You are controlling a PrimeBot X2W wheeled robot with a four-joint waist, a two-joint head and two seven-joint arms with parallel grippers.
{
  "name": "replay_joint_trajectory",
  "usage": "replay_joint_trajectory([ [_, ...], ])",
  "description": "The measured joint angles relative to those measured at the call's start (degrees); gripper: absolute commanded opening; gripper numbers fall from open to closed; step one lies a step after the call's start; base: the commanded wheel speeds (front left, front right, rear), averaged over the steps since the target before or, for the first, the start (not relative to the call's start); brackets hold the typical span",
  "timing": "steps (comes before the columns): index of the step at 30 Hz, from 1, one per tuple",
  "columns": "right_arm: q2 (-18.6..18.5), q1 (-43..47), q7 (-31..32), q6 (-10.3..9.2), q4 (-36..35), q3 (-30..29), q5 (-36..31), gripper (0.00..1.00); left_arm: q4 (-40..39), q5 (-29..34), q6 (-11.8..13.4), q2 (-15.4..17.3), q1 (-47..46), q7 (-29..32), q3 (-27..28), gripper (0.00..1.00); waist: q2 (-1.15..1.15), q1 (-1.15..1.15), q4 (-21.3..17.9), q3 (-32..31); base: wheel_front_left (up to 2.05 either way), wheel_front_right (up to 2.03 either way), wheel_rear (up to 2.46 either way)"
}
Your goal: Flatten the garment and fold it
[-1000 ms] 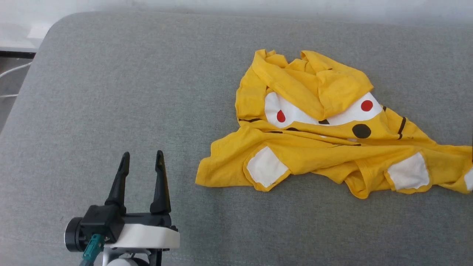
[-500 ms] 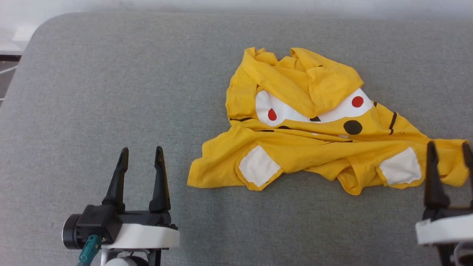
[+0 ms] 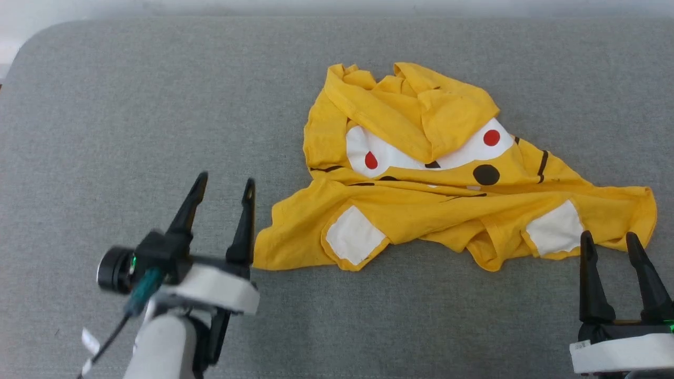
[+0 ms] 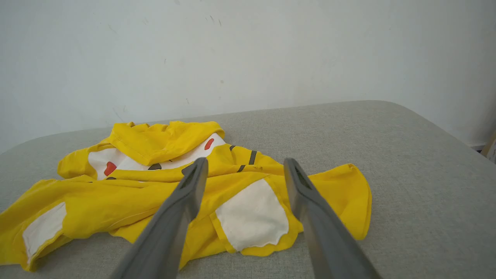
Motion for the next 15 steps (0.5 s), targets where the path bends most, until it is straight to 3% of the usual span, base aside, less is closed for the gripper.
replay_joint_trajectory([
  [8, 0.02, -0.81, -0.12, 0.01, 0.48, 1.09, -0.21, 1.00, 12.14, -4.98, -3.53, 1.48, -13.19, 20.11, -2.46, 1.00, 0.00, 0.01, -0.21, 1.99, 0.00, 0.00, 0.00],
  [15, 0.01, -0.86, -0.12, 0.00, 0.80, 0.97, -0.21, 1.00, 16.07, -11.65, -4.35, 1.93, -15.10, 35.32, -2.92, 1.00, 0.00, 0.01, -1.30, 3.01, 0.00, 0.00, 0.00],
])
